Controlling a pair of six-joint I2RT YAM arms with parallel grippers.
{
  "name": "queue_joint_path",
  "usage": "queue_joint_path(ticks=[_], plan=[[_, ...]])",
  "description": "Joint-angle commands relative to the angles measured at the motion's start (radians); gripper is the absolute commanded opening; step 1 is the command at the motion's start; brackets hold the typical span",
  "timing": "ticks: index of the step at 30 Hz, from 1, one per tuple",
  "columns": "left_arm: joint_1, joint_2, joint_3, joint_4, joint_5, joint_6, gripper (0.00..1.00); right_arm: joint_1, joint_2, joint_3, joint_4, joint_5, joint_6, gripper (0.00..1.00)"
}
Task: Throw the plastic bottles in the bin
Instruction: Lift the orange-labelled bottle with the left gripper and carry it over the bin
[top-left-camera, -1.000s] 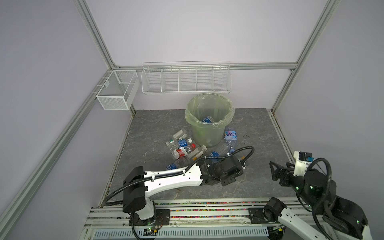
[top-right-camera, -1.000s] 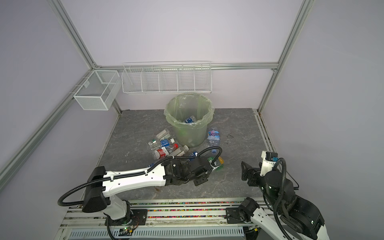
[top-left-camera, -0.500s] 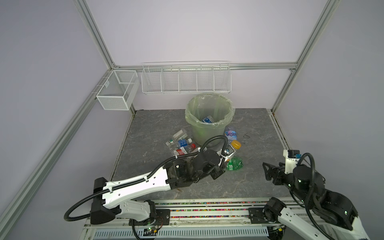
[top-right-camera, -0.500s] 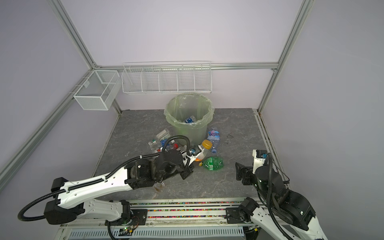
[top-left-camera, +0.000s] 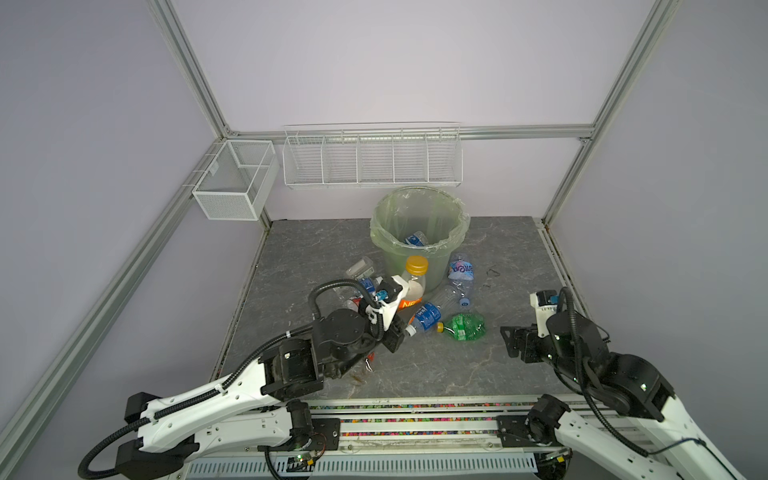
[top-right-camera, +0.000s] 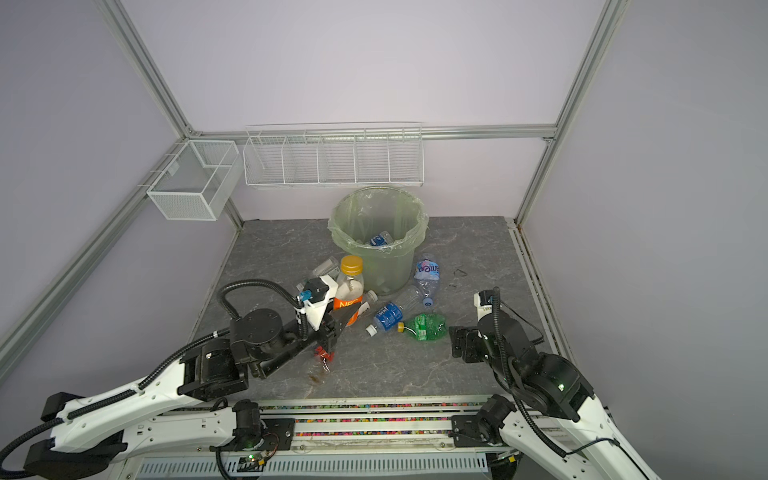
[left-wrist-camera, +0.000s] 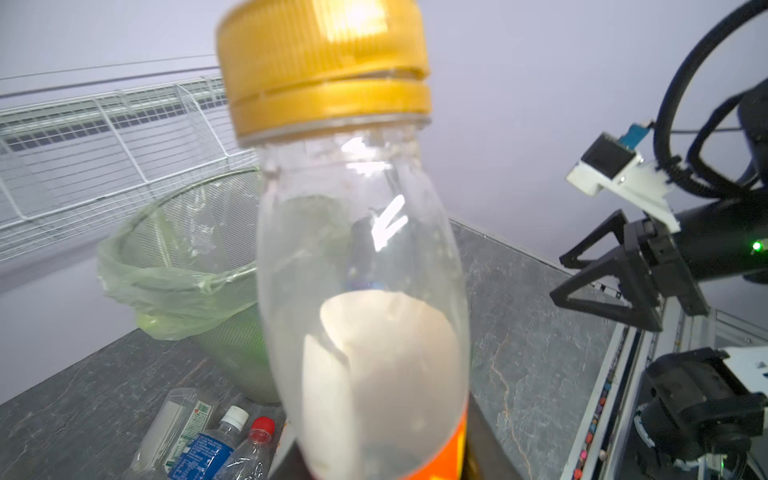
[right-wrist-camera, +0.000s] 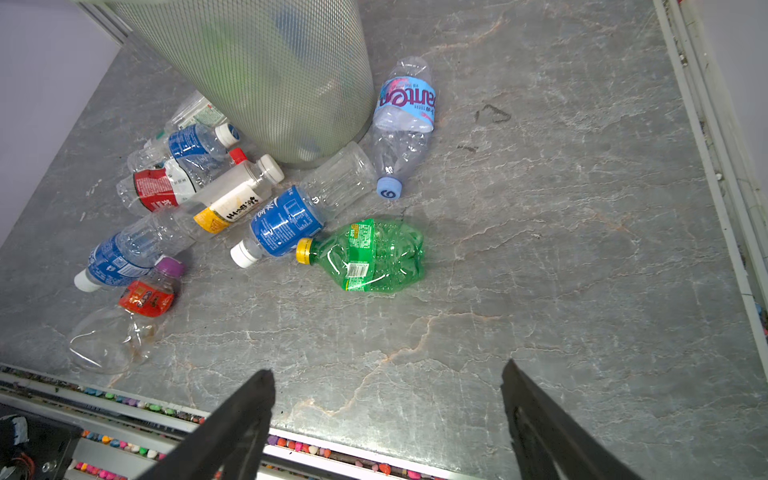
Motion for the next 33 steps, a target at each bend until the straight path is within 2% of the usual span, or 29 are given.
queue_joint_path(ticks=[1, 10, 15, 26, 33], plan=[[0.028, -0.059, -0.048, 0.09, -0.054, -0.032, 0.33, 0.002, 0.016, -0.021, 0.035, -0.048, 0.016, 0.88], [0.123, -0.14, -0.101, 0.211, -0.024, -0.054, 0.33, 0.003, 0.031, -0.042, 0.058, -0.088, 0.037, 0.88], [0.231, -0.116, -0.084, 0.254, 0.094, -0.104, 0.34, 0.002, 0.033, -0.045, 0.058, -0.103, 0.04, 0.88], [0.362, 0.049, -0.022, 0.363, 0.227, -0.131, 0.34, 0.003, 0.032, -0.049, 0.057, -0.108, 0.037, 0.88], [0.444, 0.232, 0.113, 0.39, 0.332, -0.154, 0.34, 0.003, 0.028, -0.045, 0.058, -0.107, 0.029, 0.88]])
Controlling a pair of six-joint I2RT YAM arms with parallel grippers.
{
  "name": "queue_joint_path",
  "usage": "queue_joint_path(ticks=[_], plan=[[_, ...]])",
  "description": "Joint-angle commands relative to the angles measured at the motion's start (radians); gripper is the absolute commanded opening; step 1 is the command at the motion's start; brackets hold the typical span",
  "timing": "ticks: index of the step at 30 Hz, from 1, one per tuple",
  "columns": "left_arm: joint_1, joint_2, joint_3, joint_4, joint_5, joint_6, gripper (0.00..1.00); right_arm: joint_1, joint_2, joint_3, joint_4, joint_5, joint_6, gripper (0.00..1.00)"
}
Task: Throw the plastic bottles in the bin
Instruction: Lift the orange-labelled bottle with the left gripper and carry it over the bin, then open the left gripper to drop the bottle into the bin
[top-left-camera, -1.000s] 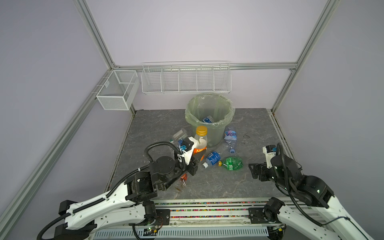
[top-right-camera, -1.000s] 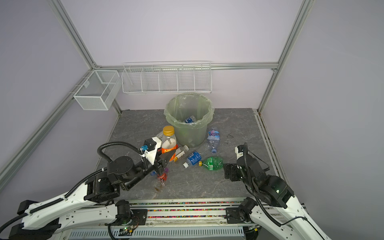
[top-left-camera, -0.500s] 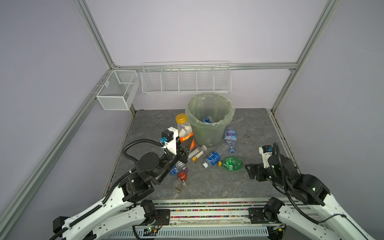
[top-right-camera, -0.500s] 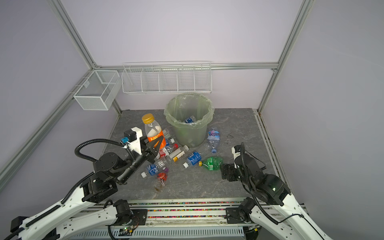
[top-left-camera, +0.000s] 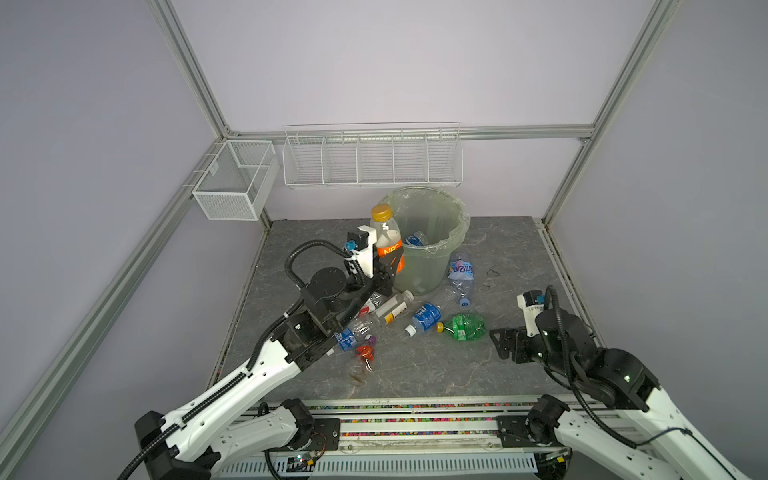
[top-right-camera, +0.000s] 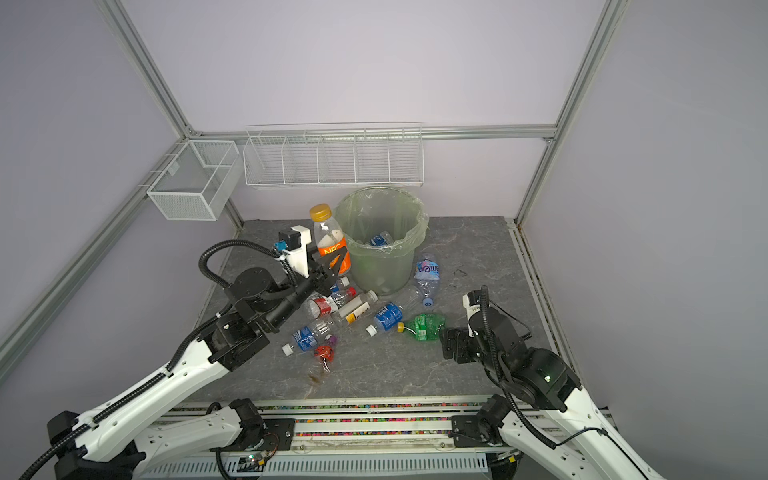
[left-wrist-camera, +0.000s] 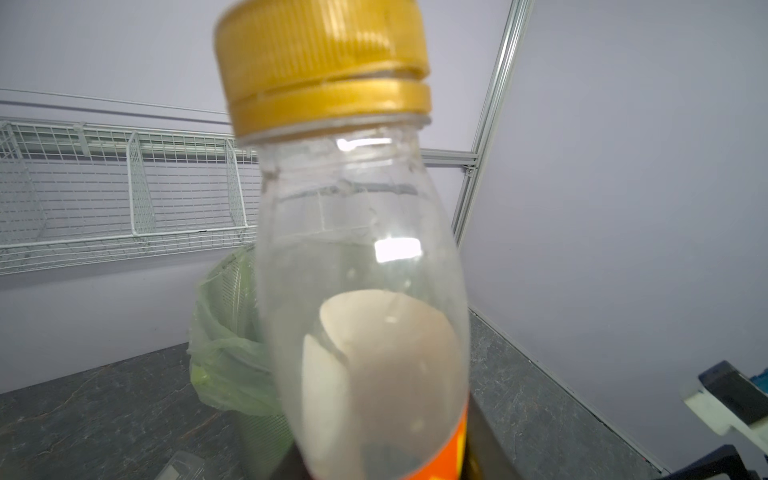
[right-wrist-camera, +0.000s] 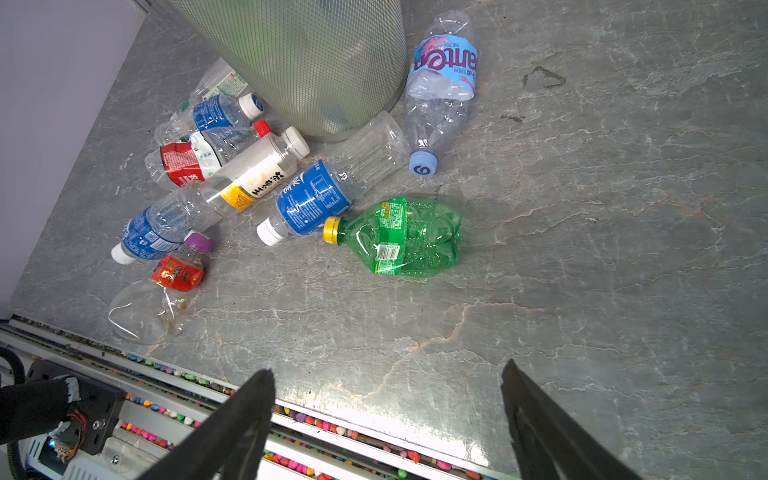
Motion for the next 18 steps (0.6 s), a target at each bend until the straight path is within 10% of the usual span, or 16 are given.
queue_joint_path(ticks=[1, 9, 10, 13, 18], plan=[[0.031, 0.082, 0.096, 0.055, 0.087, -0.025, 0.34, 0.003, -0.001, -0.01, 0.013, -0.01, 0.007, 0.88], [0.092, 0.436, 0.476, -0.096, 0.17, -0.024, 0.38, 0.002, -0.014, 0.0, 0.004, -0.009, 0.006, 0.88], [0.097, 0.493, 0.556, -0.178, 0.17, -0.024, 0.43, 0.003, -0.019, 0.002, -0.001, -0.008, 0.007, 0.88], [0.096, 0.61, 0.782, -0.439, 0.218, 0.006, 0.99, 0.001, -0.033, 0.009, -0.019, 0.001, 0.0, 0.88], [0.09, 0.455, 0.649, -0.362, 0.203, -0.05, 0.99, 0.0, -0.069, -0.01, -0.033, 0.019, -0.01, 0.88]])
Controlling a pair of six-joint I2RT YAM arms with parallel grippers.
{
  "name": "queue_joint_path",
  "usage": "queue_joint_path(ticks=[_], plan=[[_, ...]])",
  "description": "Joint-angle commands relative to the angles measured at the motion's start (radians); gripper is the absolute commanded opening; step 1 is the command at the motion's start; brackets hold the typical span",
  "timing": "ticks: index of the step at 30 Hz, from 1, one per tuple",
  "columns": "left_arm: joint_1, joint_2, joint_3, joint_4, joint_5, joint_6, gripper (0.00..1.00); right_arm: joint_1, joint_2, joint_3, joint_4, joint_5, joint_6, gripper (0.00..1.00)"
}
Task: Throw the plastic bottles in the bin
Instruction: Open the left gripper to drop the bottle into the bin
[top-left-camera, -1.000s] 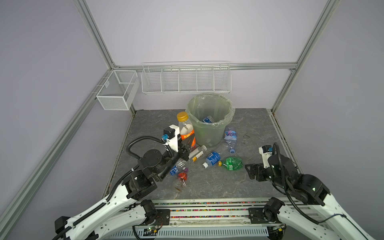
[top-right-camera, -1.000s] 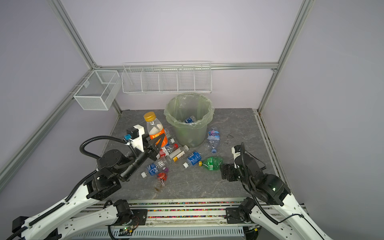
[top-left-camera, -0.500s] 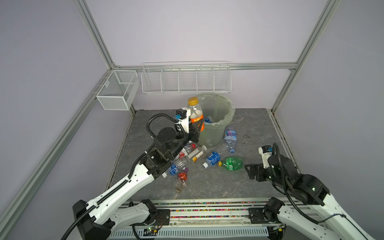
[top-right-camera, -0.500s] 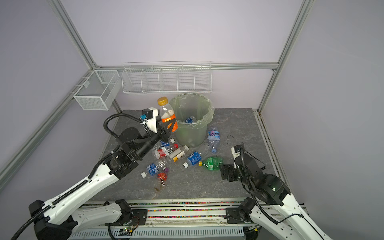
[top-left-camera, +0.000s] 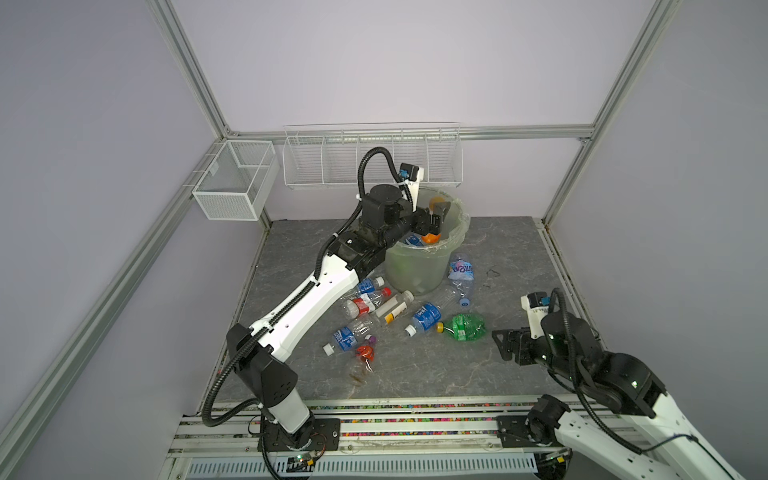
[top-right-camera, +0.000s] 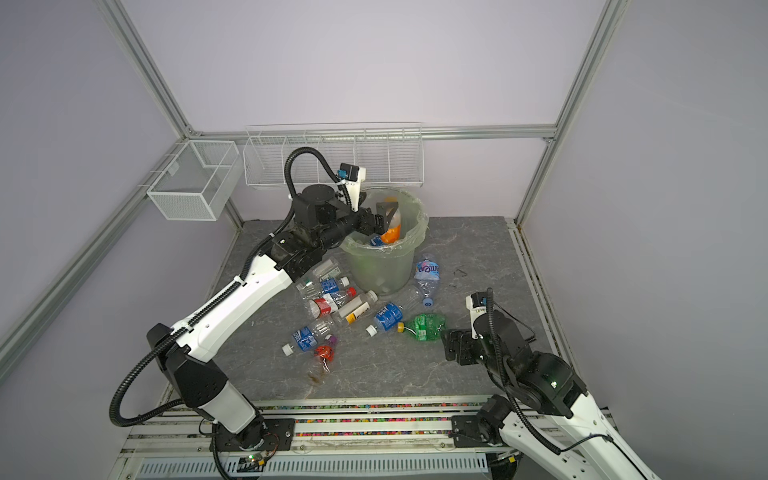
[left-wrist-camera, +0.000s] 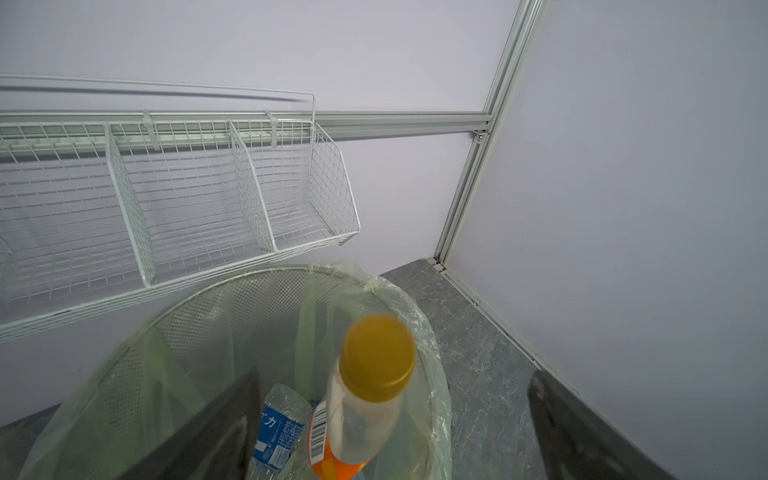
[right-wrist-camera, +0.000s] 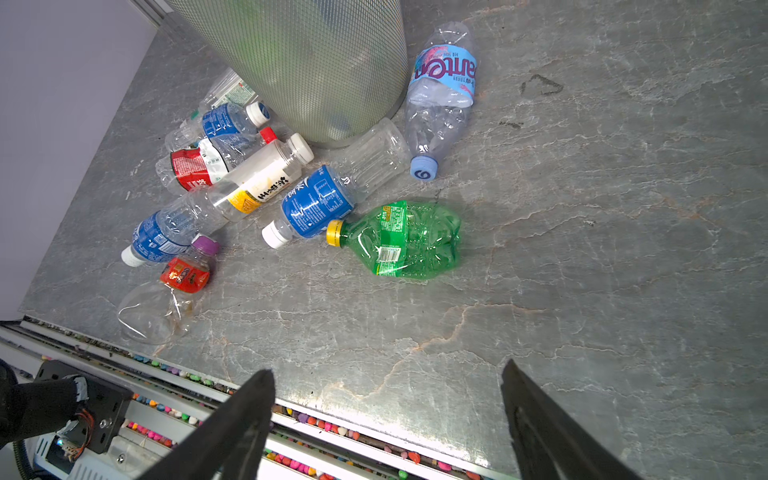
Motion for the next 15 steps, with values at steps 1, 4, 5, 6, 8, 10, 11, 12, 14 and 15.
queue_joint_path(ticks=[1, 4, 5, 6, 8, 10, 11, 12, 14, 15], plan=[[-0.004, -0.171, -0.1, 0.013, 0.029, -0.036, 0.99, 0.0, -0.025, -0.017, -0.017, 0.012, -0.007, 0.88], [-0.014, -0.31, -0.219, 0.07, 0.031, -0.048, 0.99, 0.0, -0.017, -0.018, 0.001, 0.009, -0.007, 0.88], [-0.019, -0.353, -0.253, 0.072, 0.022, -0.045, 0.99, 0.0, -0.008, -0.018, 0.005, 0.01, -0.007, 0.88], [-0.026, -0.394, -0.285, 0.072, 0.01, -0.04, 0.99, 0.0, 0.0, -0.018, 0.008, 0.008, -0.007, 0.88], [-0.046, -0.488, -0.375, 0.066, -0.032, -0.015, 0.98, -0.001, 0.018, -0.018, 0.013, 0.006, -0.008, 0.88], [-0.066, -0.573, -0.445, 0.049, -0.091, 0.009, 0.99, 0.0, 0.032, -0.018, 0.015, 0.005, -0.007, 0.88], [-0.069, -0.616, -0.484, 0.041, -0.112, 0.011, 0.99, -0.001, 0.039, -0.018, 0.017, 0.002, -0.008, 0.88], [-0.068, -0.648, -0.512, 0.032, -0.124, 0.009, 0.99, -0.001, 0.044, -0.048, 0.021, -0.001, -0.007, 0.88], [-0.07, -0.722, -0.573, 0.015, -0.137, 0.002, 0.99, 0.0, 0.056, -0.055, 0.024, -0.014, -0.01, 0.88], [-0.071, -0.749, -0.599, 0.007, -0.144, -0.003, 0.99, 0.0, 0.064, -0.055, 0.024, -0.02, -0.012, 0.88]])
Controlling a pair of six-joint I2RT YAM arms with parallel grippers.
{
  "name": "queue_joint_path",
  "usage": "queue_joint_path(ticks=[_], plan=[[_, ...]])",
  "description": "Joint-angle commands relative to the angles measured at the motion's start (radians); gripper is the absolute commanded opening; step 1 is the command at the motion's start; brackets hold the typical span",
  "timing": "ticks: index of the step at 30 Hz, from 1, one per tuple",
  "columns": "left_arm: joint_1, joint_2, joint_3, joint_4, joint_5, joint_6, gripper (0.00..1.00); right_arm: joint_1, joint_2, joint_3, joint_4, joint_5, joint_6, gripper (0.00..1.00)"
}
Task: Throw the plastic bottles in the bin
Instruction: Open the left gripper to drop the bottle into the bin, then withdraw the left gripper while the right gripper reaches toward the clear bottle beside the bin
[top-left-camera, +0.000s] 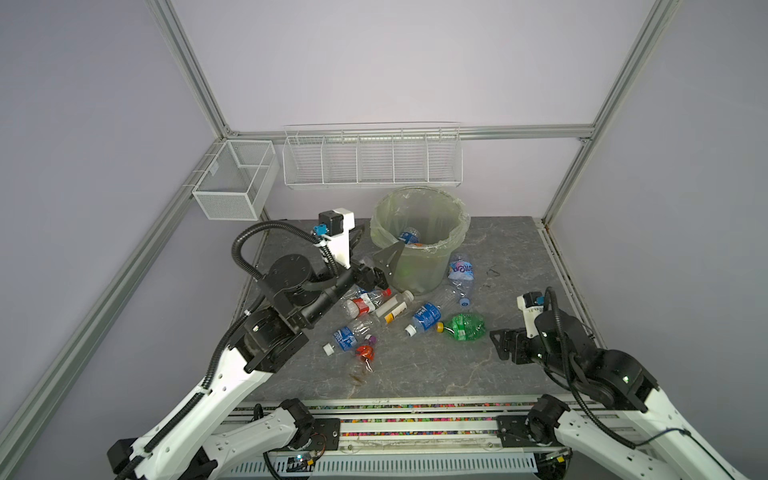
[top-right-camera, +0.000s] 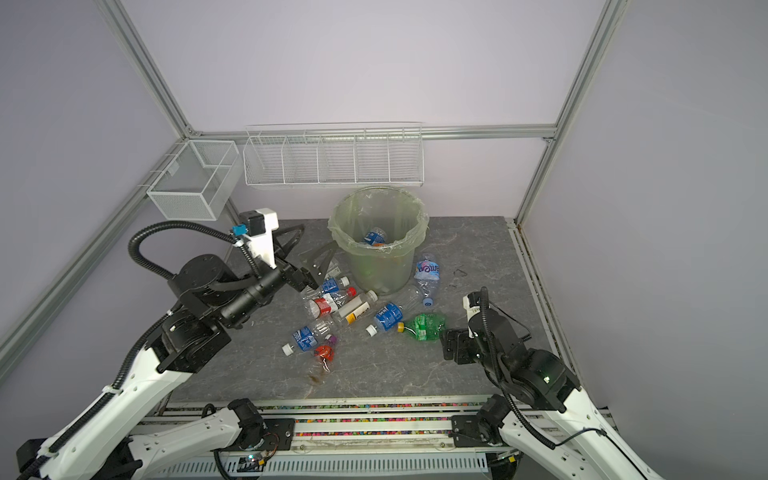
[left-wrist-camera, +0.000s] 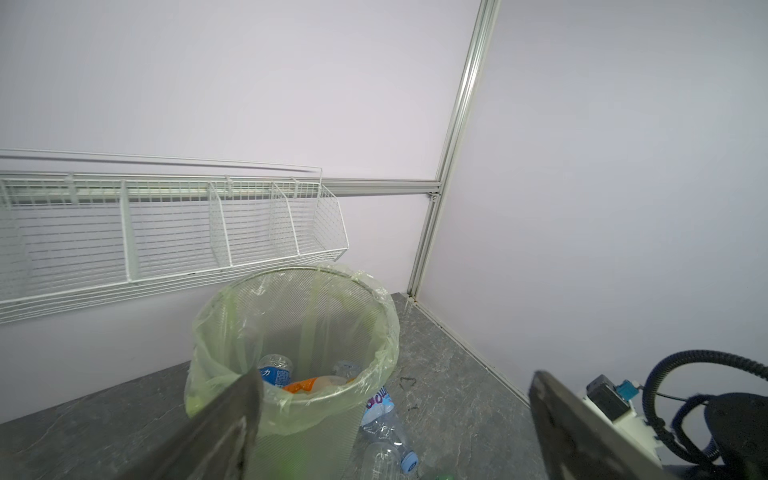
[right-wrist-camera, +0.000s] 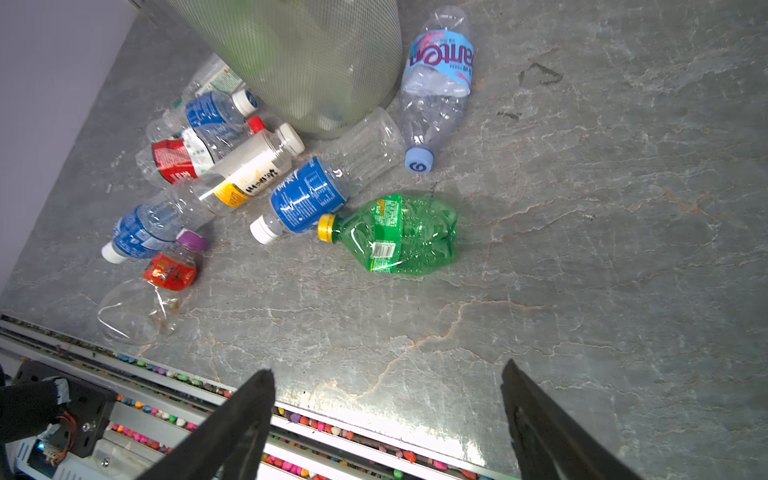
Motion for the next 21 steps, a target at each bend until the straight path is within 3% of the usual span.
queue_joint_path(ticks=[1, 13, 21], plan=[[-0.005, -0.067, -0.093, -0.055, -0.067, -0.004, 0.99, -0.001, 0.026, -0.021, 0.034, -0.028, -0.013, 0.88], [-0.004, -0.372, -0.38, -0.202, -0.143, -0.156, 1.0, 0.012, 0.239, 0.044, 0.118, -0.202, -0.041, 0.88], [-0.004, -0.483, -0.484, -0.278, -0.151, -0.25, 0.98, 0.038, 0.428, 0.133, 0.139, -0.197, 0.048, 0.88]])
